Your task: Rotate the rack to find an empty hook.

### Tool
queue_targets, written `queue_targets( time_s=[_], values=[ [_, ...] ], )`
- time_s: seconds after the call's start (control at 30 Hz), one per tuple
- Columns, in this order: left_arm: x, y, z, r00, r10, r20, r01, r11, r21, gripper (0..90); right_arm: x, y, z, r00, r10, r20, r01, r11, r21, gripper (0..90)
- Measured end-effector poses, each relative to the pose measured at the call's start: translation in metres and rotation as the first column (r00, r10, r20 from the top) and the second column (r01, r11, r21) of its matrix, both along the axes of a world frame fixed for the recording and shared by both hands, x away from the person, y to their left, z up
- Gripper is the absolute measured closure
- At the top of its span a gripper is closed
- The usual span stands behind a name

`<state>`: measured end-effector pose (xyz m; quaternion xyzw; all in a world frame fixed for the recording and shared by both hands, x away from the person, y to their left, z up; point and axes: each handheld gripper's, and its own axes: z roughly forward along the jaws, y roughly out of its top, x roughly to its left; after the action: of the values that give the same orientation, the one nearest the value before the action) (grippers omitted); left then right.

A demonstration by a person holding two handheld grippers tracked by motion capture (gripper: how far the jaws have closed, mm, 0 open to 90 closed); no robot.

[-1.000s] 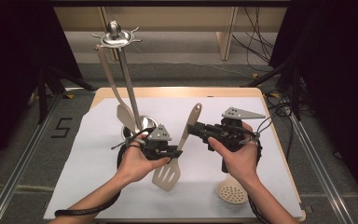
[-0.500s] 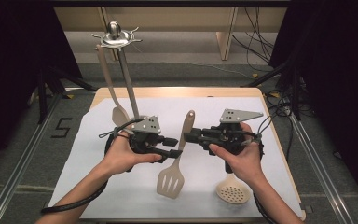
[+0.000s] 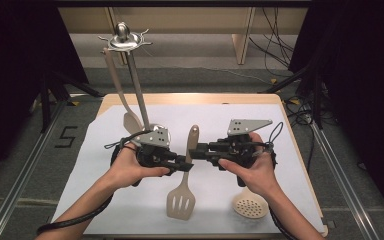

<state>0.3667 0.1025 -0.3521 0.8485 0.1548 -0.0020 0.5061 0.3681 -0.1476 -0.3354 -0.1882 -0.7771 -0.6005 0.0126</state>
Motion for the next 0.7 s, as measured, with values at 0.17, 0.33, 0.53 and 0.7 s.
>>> queue_targets(
  time_s=[0.17, 0.33, 0.53, 0.7],
  values=[
    [-0.002, 0.004, 0.002, 0.9985, 0.045, 0.031, -0.045, 0.9989, 0.013, 76.6, -0.001, 0.002, 0.0, 0.9999, -0.012, -0.01, 0.012, 0.9999, 0.013, 72.3],
    [0.001, 0.012, 0.005, 0.9889, 0.145, 0.034, -0.145, 0.9894, 0.01, 77.0, -0.005, -0.001, 0.0, 0.9981, -0.056, -0.026, 0.056, 0.9983, 0.017, 64.8],
    [0.001, 0.023, 0.009, 0.9706, 0.236, 0.05, -0.237, 0.9715, 0.015, 77.1, -0.004, -0.014, -0.007, 0.9908, -0.133, -0.024, 0.133, 0.9911, -0.009, 62.9],
    [0.002, 0.033, 0.013, 0.9601, 0.272, 0.064, -0.274, 0.9615, 0.019, 77.1, -0.005, -0.024, -0.016, 0.983, -0.178, -0.047, 0.177, 0.984, -0.025, 62.8]
  ],
)
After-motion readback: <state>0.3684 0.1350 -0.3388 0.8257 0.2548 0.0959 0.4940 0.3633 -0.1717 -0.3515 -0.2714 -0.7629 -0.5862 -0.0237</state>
